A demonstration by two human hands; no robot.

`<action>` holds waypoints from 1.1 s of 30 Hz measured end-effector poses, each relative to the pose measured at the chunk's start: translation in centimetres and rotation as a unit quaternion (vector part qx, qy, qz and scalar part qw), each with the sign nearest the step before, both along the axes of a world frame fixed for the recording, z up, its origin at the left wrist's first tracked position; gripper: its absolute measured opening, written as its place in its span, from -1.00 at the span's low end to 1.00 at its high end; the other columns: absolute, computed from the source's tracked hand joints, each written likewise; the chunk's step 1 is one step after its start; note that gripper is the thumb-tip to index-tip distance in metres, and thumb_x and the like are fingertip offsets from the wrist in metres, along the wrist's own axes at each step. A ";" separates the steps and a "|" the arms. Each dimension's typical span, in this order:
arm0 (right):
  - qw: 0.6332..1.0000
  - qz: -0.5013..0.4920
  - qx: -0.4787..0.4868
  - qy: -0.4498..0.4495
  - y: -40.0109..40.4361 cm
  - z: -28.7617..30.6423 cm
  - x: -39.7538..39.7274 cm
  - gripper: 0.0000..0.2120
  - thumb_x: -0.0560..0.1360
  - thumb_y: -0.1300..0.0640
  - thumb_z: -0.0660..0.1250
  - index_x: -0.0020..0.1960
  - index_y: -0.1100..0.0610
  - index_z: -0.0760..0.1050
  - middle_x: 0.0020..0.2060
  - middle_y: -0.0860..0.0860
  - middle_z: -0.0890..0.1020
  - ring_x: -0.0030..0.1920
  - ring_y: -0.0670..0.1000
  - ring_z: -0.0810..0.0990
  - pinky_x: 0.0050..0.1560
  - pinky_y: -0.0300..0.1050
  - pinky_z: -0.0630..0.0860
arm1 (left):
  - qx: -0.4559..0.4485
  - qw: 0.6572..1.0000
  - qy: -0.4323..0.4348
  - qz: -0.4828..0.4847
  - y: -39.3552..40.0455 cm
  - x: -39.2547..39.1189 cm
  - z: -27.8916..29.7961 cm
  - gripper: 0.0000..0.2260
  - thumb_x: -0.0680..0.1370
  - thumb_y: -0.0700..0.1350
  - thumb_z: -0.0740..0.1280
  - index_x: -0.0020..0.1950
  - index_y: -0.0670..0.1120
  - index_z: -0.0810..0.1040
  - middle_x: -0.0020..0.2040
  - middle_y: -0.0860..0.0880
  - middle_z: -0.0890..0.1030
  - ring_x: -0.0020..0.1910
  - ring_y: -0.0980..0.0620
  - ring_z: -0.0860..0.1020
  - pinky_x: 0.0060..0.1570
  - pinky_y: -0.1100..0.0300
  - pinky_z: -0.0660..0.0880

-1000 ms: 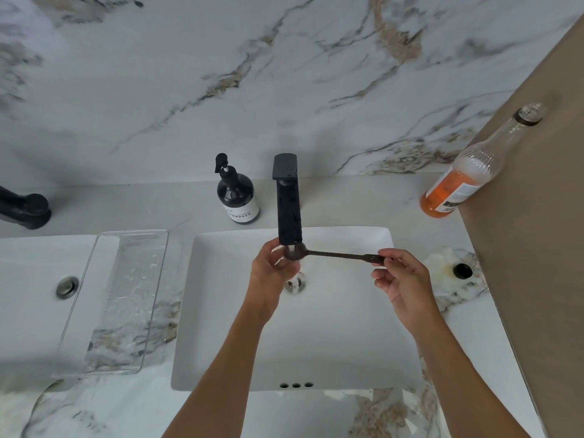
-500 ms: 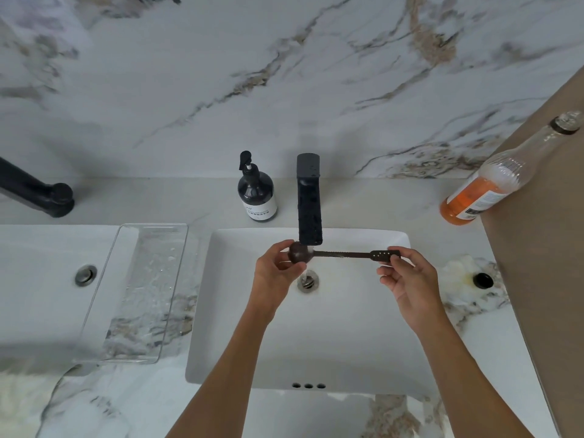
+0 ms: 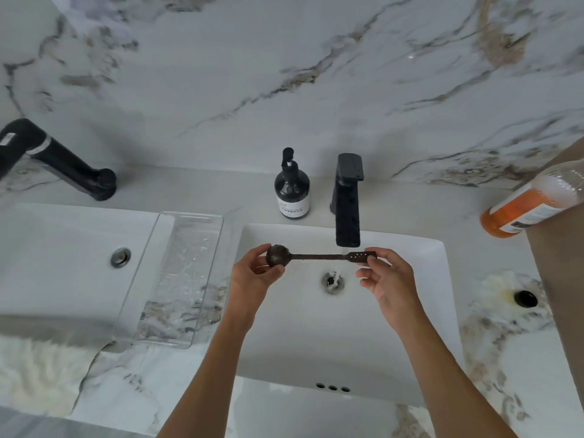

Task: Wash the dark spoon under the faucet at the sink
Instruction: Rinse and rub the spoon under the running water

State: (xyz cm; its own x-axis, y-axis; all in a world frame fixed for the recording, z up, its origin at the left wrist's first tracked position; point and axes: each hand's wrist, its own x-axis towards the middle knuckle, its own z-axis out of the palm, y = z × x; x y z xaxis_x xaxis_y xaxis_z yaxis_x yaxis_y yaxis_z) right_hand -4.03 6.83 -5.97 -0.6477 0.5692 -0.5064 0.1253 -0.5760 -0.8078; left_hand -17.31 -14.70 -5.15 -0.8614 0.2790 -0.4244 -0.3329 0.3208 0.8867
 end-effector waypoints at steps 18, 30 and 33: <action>0.999 0.029 0.009 -0.020 -1.4 0.2 -1.5 -0.87 0.58 0.36 0.26 0.05 0.29 0.57 -0.14 0.17 0.71 -0.33 0.09 0.59 -0.32 -0.13 0.51 | 0.019 0.999 0.008 0.030 -1.9 -0.4 0.9 -0.56 0.46 -0.33 0.48 0.30 -0.03 0.59 0.02 -0.27 0.67 0.03 -0.19 0.66 -0.01 0.23 0.50; 0.997 -0.071 0.021 -0.033 5.2 0.0 4.7 -0.87 0.58 0.36 0.27 0.06 0.23 0.57 -0.15 0.18 0.69 -0.38 0.05 0.60 -0.30 -0.13 0.49 | 0.031 0.997 -0.036 -0.055 6.6 2.3 -0.2 -0.56 0.45 -0.31 0.49 0.29 -0.02 0.58 -0.04 -0.04 0.72 -0.01 -0.07 0.69 0.01 0.18 0.48; 0.995 -0.094 0.023 -0.030 6.2 0.2 5.9 -0.86 0.57 0.37 0.27 0.00 0.20 0.57 -0.19 0.16 0.70 -0.38 0.05 0.60 -0.30 -0.12 0.49 | 0.033 0.996 -0.032 -0.082 8.4 2.9 -0.2 -0.56 0.46 -0.32 0.48 0.29 -0.02 0.58 -0.03 -0.08 0.72 -0.01 -0.08 0.70 0.02 0.16 0.51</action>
